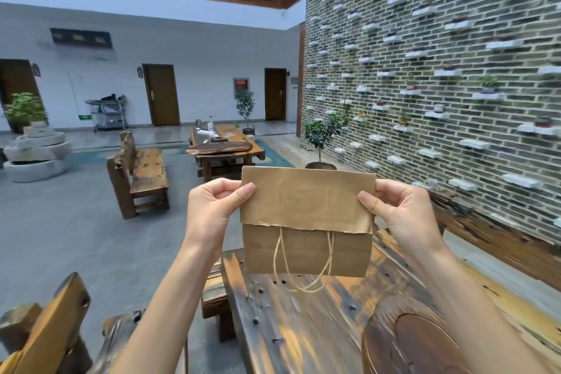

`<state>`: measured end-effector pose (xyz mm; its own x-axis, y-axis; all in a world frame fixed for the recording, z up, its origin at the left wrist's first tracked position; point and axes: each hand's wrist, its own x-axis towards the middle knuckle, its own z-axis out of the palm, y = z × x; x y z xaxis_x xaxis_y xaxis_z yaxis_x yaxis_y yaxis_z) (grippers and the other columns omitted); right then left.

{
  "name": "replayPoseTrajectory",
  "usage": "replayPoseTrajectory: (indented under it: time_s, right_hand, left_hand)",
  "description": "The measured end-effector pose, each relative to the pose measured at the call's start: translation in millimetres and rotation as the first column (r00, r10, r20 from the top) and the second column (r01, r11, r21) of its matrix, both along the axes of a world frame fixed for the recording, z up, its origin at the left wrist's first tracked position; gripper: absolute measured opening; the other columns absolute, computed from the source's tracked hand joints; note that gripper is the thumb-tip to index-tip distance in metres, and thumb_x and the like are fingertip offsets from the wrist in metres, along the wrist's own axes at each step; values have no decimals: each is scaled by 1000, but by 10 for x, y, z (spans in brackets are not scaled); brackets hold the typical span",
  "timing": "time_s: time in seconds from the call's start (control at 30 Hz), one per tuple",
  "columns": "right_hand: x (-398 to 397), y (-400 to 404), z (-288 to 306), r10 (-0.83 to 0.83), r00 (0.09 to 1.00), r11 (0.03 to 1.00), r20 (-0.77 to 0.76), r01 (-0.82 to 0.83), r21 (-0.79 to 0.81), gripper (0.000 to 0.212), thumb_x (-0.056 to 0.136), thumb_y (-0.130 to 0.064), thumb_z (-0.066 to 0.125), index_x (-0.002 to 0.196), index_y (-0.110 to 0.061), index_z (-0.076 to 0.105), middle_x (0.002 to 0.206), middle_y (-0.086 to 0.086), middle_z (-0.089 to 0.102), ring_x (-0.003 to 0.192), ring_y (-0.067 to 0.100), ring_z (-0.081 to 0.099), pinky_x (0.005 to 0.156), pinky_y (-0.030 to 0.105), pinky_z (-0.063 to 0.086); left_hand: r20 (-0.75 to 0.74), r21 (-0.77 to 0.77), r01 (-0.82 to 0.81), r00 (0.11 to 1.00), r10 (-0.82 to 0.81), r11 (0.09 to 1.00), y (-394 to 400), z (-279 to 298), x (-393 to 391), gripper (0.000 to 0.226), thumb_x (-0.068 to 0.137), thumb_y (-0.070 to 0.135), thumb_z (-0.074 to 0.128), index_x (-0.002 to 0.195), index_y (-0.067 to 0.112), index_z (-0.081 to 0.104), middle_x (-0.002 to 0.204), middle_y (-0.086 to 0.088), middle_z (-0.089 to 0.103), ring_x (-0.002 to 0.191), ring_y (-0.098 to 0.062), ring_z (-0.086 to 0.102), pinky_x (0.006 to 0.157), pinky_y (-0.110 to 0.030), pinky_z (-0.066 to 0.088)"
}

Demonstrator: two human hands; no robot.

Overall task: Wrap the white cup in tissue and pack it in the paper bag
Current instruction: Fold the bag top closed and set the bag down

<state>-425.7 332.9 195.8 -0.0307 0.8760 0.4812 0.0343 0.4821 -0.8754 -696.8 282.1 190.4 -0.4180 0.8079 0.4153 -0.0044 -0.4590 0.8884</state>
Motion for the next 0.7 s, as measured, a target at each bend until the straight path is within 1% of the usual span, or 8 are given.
replayPoseTrajectory:
  time_s: [0.13,0.23,0.3,0.4,0.5,0.57,0.63,0.7]
  right_hand:
    - [-335,664,-51,0,1000,1000,-11,0,-8,20,85,0,71,93,-17,78,93,9,79,94,32,73,82,38,62]
    - [-525,1124,-57,-13,1000,1000,-15,13,-3,21,84,0,72,92,-19,78,92,9,79,94,35,72,84,44,61]
    - [-669,1482,-61,-28,1000,999,-12,28,-18,21,84,0,72,91,-19,78,90,9,79,93,35,73,84,45,61]
    - [-884,1961,-15,-40,999,999,-14,40,-26,20,84,1,72,90,-18,78,90,9,79,90,32,74,82,40,61]
    - [-1041,2361,-15,-64,998,998,-1,64,-24,21,84,2,72,89,-18,77,92,13,78,81,22,72,78,37,61]
    - [-1111,2568,-66,-79,997,996,12,79,-30,18,84,1,72,90,-16,77,92,15,78,79,18,70,74,33,61]
    - [-1153,2791,-153,-119,992,992,38,120,-37,16,84,-1,74,91,-14,78,90,14,78,77,18,69,70,30,60]
    - [-1168,3001,-251,-166,984,984,60,169,-49,15,83,-2,75,90,-14,78,87,10,78,74,14,68,67,26,58]
  left_hand:
    - [0,1,5,1000,-5,1000,684,-60,-320,19,64,24,81,76,10,75,77,-9,76,75,-17,69,79,-35,55]
    - [-14,-6,0,1000,0,1000,1146,-71,-518,20,64,24,81,77,10,75,75,-7,76,74,-16,69,79,-36,56]
    - [-15,-14,3,1000,-3,1000,1492,-76,-664,22,66,23,81,80,7,75,76,-8,77,74,-15,70,80,-36,56]
    - [-15,-27,15,1000,-15,1000,2012,-26,-868,22,68,20,80,81,3,75,76,-8,77,72,-14,69,77,-34,55]
    - [-21,-37,34,999,-35,999,2489,-39,-1062,16,72,13,80,81,1,74,78,-10,77,73,-14,69,78,-33,53]
    - [-31,-47,44,999,-45,998,2759,-78,-1157,14,74,11,79,81,1,74,79,-12,77,74,-15,68,79,-33,54]
    - [-37,-54,77,996,-79,996,3053,-146,-1228,13,75,11,79,81,1,74,80,-13,77,75,-15,69,80,-34,55]
    - [-50,-71,127,990,-130,989,3375,-252,-1261,10,75,11,78,80,3,74,77,-9,77,74,-15,69,81,-35,55]
